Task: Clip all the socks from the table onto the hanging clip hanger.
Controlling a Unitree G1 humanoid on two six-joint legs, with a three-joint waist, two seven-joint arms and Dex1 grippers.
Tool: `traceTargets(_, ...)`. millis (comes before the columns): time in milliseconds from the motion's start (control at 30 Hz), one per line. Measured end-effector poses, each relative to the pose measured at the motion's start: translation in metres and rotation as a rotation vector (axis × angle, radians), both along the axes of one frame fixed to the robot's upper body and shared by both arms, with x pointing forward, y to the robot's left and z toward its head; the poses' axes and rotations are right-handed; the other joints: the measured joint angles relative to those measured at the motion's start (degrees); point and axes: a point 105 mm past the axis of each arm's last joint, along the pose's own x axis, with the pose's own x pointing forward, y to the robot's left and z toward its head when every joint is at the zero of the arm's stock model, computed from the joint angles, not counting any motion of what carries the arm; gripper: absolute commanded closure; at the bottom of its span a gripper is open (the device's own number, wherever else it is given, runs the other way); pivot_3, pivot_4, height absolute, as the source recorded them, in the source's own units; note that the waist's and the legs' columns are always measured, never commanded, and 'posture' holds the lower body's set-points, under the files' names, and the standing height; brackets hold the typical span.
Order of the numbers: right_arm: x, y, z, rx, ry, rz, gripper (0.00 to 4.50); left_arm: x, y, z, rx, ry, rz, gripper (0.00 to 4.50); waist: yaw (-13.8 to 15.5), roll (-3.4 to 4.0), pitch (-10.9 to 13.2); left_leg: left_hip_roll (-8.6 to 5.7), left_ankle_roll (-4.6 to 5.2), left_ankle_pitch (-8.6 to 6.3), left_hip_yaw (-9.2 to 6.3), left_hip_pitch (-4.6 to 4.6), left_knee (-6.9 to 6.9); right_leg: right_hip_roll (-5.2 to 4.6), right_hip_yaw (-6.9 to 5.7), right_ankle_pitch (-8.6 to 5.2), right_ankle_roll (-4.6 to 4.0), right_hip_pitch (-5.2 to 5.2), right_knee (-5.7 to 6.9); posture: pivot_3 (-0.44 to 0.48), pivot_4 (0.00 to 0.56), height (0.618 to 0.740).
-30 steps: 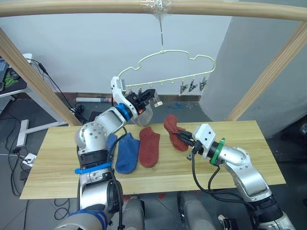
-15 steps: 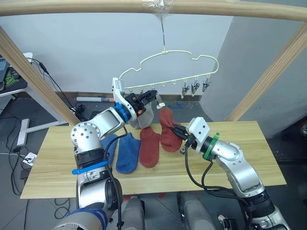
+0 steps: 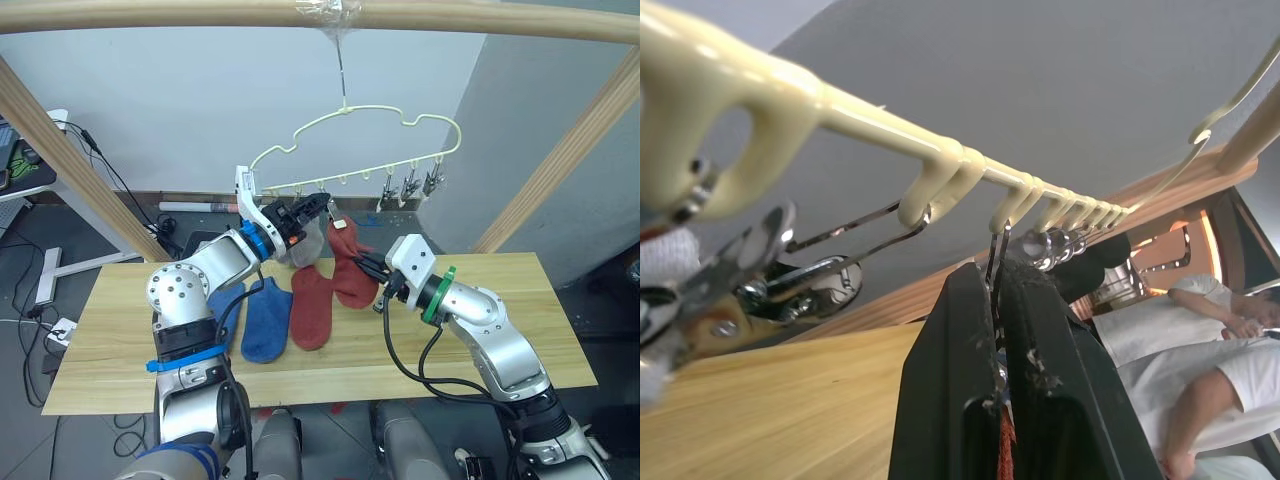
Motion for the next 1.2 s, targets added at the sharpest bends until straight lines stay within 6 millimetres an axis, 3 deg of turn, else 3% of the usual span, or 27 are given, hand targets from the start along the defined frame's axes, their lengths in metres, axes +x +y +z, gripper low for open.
traceTargets(467,0.007,0.006,-0.003,-0.001,0.026,0.007,4.50,-0.008,0.005,-0.007,0.006,0.025,-0.016,0.05,0.03,-0.01,0.02,0.00,0.00,0.00,-0.02,-0.08,-0.02,0.00,0.00,-0.03,-0.04,-0.08,-0.03,0.023,0.230,0.740)
traceTargets(567,0.015,0.011,-0.006,0.021,0.052,-0.001,4.50,-0.024,0.019,0.001,0.035,-0.007,-0.033,0.05,-0.11,-0.01,0.02,0.03,0.00,0.00,-0.04,-0.07,-0.10,0.00,-0.02,-0.01,-0.02,-0.13,0.01,0.053,0.229,0.740)
traceTargets(667,0.022,0.012,-0.010,0.043,0.081,-0.027,4.50,-0.045,0.038,-0.004,0.189,-0.029,-0.016,0.05,0.14,0.01,0.03,0.04,0.00,0.00,-0.05,-0.06,-0.23,0.00,-0.03,-0.01,-0.01,-0.18,0.04,0.068,0.229,0.740)
traceTargets(700,0.025,0.010,-0.013,0.045,0.093,-0.037,3.96,-0.050,0.041,-0.006,0.226,-0.032,-0.012,0.00,0.50,0.01,0.03,0.03,0.00,0.00,-0.06,-0.07,-0.25,0.00,-0.04,-0.02,-0.03,-0.18,0.02,0.068,0.229,0.740)
traceTargets(833,0.026,0.010,-0.016,0.073,0.132,-0.041,2.66,-0.067,0.047,-0.014,0.357,-0.045,-0.017,0.00,1.89,0.00,0.03,0.01,-0.01,-0.01,-0.07,-0.12,-0.25,-0.02,-0.04,-0.18,-0.29,-0.17,-0.06,0.128,0.223,0.740)
traceTargets(1000,0.021,-0.013,-0.046,-0.006,0.215,-0.115,0.84,-0.089,0.045,-0.032,0.512,-0.094,-0.035,0.00,2.98,0.01,0.03,-0.01,-0.02,-0.01,-0.04,-0.12,-0.36,-0.06,-0.05,-0.22,-0.36,-0.25,-0.09,0.138,0.213,0.740)
traceTargets(1067,0.023,-0.017,-0.048,0.055,0.268,-0.187,0.15,-0.091,0.045,-0.037,0.551,-0.132,-0.034,0.00,3.26,0.00,0.03,0.05,-0.02,-0.01,-0.04,-0.13,-0.37,-0.02,-0.06,-0.23,-0.37,-0.32,-0.05,0.139,0.211,0.740)
traceTargets(1200,0.029,-0.030,-0.027,0.194,0.290,-0.339,0.15,-0.091,0.043,-0.024,0.631,-0.312,-0.019,0.00,3.42,0.02,0.02,0.06,-0.03,-0.01,0.00,-0.15,-0.40,-0.04,-0.05,-0.23,-0.37,-0.37,-0.07,0.140,0.204,0.740)
